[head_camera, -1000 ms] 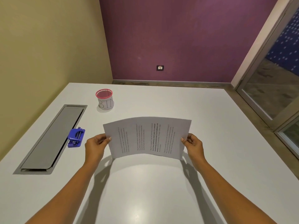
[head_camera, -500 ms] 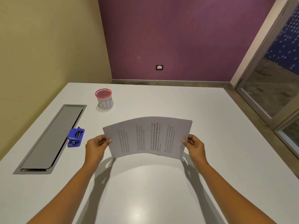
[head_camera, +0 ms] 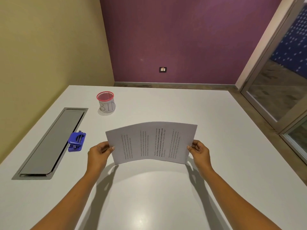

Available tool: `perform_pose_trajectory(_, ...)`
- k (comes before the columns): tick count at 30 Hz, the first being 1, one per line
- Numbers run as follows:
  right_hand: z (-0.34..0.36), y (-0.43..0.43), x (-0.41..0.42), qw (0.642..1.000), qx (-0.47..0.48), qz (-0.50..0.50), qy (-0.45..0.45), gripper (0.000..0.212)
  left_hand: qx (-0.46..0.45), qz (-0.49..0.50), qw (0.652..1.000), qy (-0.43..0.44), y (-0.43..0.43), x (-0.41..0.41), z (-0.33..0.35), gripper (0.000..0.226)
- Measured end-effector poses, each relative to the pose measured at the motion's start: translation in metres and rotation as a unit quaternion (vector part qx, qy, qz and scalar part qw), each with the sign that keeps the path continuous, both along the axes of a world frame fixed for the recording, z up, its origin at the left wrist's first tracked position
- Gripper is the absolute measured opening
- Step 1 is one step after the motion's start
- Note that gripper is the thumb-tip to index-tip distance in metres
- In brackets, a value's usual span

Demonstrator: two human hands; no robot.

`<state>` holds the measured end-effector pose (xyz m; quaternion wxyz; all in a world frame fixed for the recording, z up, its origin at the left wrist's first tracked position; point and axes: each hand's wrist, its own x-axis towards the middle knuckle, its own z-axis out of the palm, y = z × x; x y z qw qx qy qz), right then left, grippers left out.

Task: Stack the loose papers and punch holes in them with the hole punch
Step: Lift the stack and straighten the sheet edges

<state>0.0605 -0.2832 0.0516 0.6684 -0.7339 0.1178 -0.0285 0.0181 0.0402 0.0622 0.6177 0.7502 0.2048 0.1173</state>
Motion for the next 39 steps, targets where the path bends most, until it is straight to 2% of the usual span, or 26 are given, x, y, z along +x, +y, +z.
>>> perform_pose_trajectory(5, -0.002, -0.001, -0.001, 1.0, -0.011, -0.011, 0.016, 0.018, 0.011, 0.005, 1.0, 0.006, 0.0, 0.001, -0.001, 0.016)
perform_pose_trajectory(9, -0.003, 0.0, 0.001, 0.996, -0.066, -0.059, 0.022, 0.02, 0.013, 0.011, 1.0, -0.002, -0.002, 0.003, 0.002, 0.017)
perform_pose_trajectory(13, -0.009, 0.003, 0.001, 0.986, -0.103, -0.105, 0.075, 0.02, -0.009, 0.038, 0.999, 0.008, -0.007, 0.007, 0.005, 0.016)
perform_pose_trajectory(18, -0.014, 0.02, -0.006, 0.983, -0.089, 0.007, 0.163, 0.012, -0.053, 0.08, 0.995, 0.014, -0.018, 0.013, 0.007, 0.019)
perform_pose_trajectory(22, -0.014, 0.038, -0.006, 0.967, -0.072, 0.108, 0.221, 0.024, -0.108, 0.11, 0.988, 0.022, -0.028, 0.017, 0.008, 0.015)
perform_pose_trajectory(26, 0.0, 0.06, 0.003, 0.964, 0.032, 0.118, 0.237, 0.025, -0.179, 0.119, 0.976, 0.024, -0.036, 0.019, 0.013, 0.009)
perform_pose_trajectory(30, 0.018, 0.077, 0.02, 0.963, 0.168, 0.079, 0.195, 0.018, -0.246, 0.102, 0.964, 0.014, -0.044, 0.02, 0.018, 0.01)
perform_pose_trajectory(32, 0.025, 0.079, 0.027, 0.966, 0.195, 0.038, 0.168, 0.011, -0.254, 0.083, 0.964, 0.014, -0.045, 0.02, 0.019, 0.018)
perform_pose_trajectory(35, 0.032, 0.077, 0.035, 0.977, 0.158, 0.002, 0.141, 0.008, -0.237, 0.056, 0.97, 0.017, -0.047, 0.022, 0.016, 0.034)
perform_pose_trajectory(39, 0.038, 0.074, 0.041, 0.993, 0.093, -0.001, 0.068, 0.023, -0.23, 0.032, 0.972, 0.023, -0.044, 0.026, 0.019, 0.028)
